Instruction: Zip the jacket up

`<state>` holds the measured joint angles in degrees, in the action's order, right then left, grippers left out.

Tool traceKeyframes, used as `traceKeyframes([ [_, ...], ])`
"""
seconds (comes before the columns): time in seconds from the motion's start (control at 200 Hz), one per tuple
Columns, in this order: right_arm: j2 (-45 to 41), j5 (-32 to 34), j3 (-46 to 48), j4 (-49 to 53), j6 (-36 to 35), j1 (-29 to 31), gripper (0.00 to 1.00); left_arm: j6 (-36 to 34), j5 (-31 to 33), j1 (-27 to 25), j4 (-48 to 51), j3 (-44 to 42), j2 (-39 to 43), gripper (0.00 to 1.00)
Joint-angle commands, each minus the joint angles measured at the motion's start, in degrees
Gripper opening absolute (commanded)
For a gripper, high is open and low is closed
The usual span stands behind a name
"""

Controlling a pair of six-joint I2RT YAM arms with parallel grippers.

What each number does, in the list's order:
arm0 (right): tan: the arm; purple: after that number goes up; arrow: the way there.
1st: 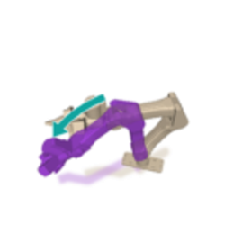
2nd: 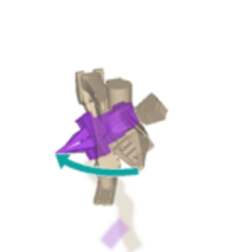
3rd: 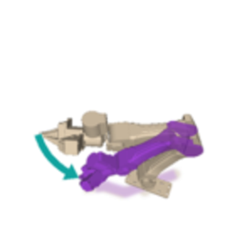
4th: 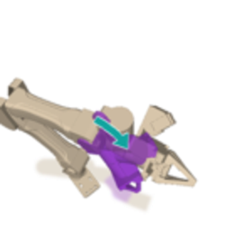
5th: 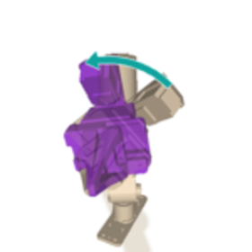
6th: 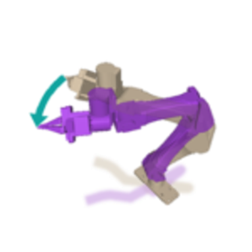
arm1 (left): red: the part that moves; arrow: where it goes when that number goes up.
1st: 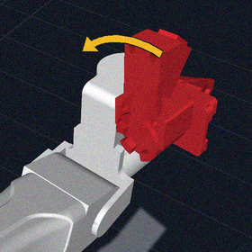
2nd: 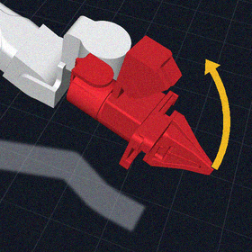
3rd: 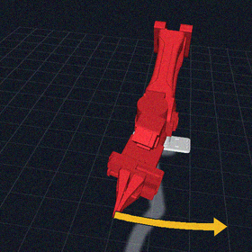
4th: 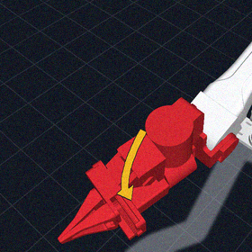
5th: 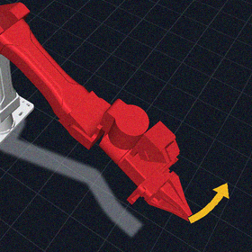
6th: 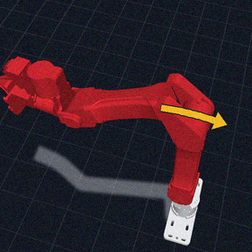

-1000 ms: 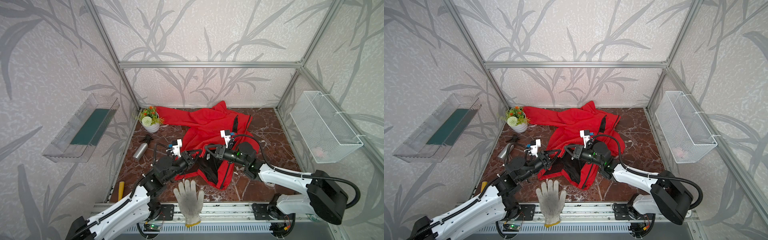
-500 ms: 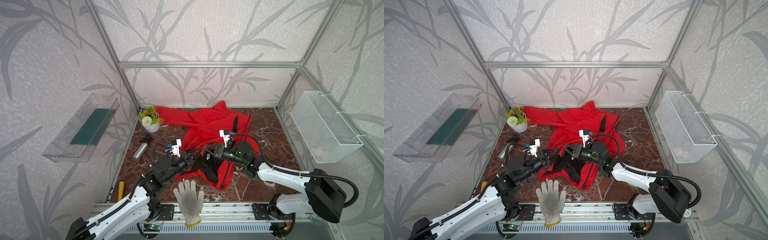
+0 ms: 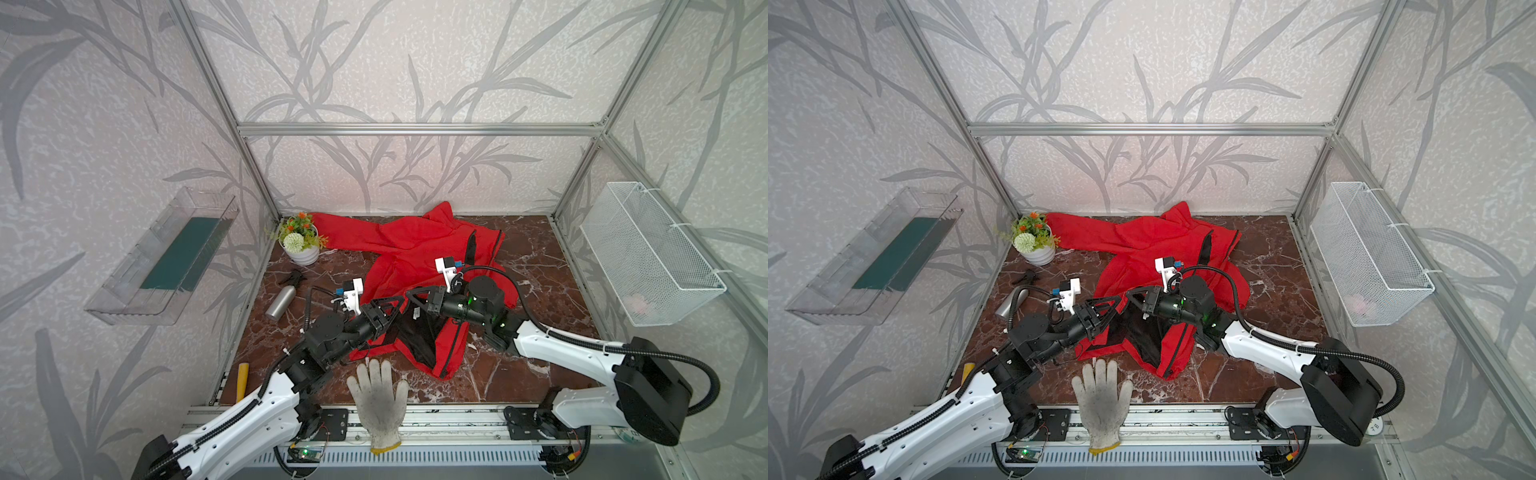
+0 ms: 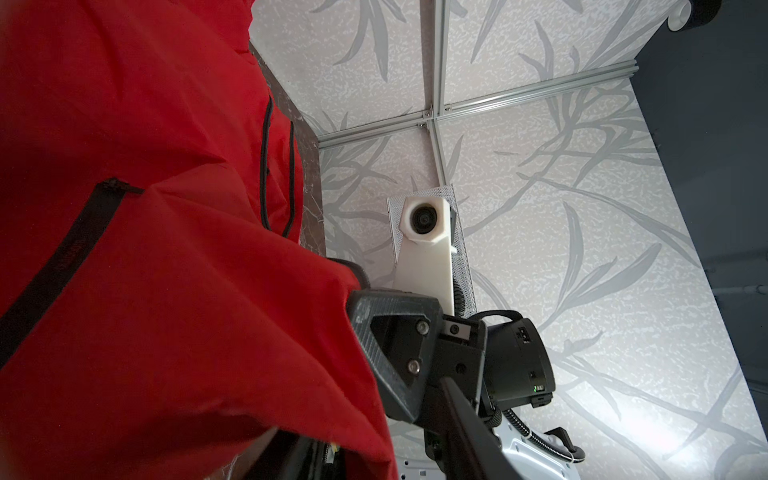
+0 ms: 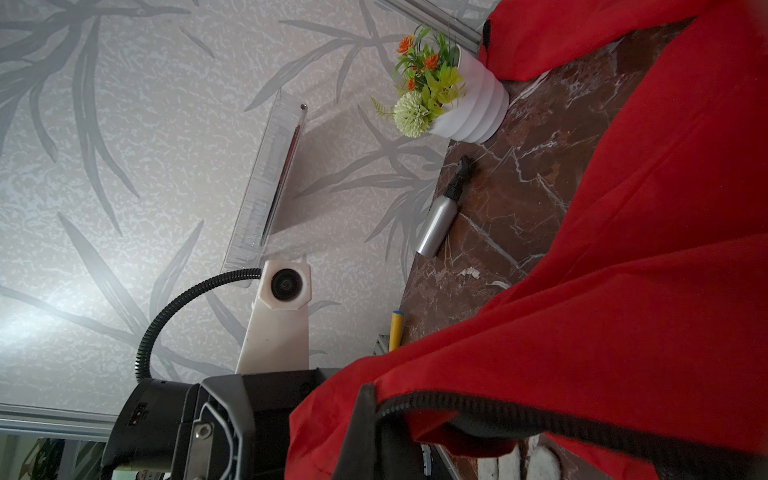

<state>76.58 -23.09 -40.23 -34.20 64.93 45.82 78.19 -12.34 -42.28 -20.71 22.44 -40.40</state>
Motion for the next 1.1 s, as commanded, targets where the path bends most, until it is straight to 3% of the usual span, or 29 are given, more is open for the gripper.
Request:
traceKeyframes([
  [0.0, -0.1, -1.5, -3.2, 3.3, -1.6, -0.1, 0.0, -1.1, -1.0, 0.2, 0.5, 1.0, 0.9, 0.46],
  [0.285, 1.5, -4.1, -6.8, 9.0, -2.9, -0.1, 0.0, -1.9, -1.1, 0.3, 2.0, 1.1, 1.3, 0.45],
  [0.475, 2.3, -4.9, -7.9, 9.5, -3.3, -0.2, 0.0, -2.0, -0.6, 0.2, 3.4, 0.7, 2.1, 0.27],
  [0.665, 1.7, -5.3, -8.1, 10.4, -3.9, -0.5, 0.0, -3.6, 0.1, 0.5, 7.4, 1.4, 3.5, 0.24],
  [0.705, 1.5, -5.3, -8.0, 10.5, -4.0, -0.5, 0.0, -4.2, 0.0, 0.6, 8.4, 1.6, 3.7, 0.28],
  [0.79, 0.9, -5.4, -7.9, 10.7, -4.2, -0.6, 0.0, -5.3, 0.1, 0.9, 11.1, 1.9, 4.1, 0.53],
  [0.83, 0.4, -5.5, -7.9, 11.1, -4.4, -0.6, 0.0, -5.6, 0.1, 1.2, 11.7, 1.7, 4.2, 0.59],
  [1.095, -3.2, -4.4, -5.8, 11.9, -5.1, -1.4, 0.0, -4.4, -3.5, 5.2, 9.2, 0.2, 2.7, 0.59],
])
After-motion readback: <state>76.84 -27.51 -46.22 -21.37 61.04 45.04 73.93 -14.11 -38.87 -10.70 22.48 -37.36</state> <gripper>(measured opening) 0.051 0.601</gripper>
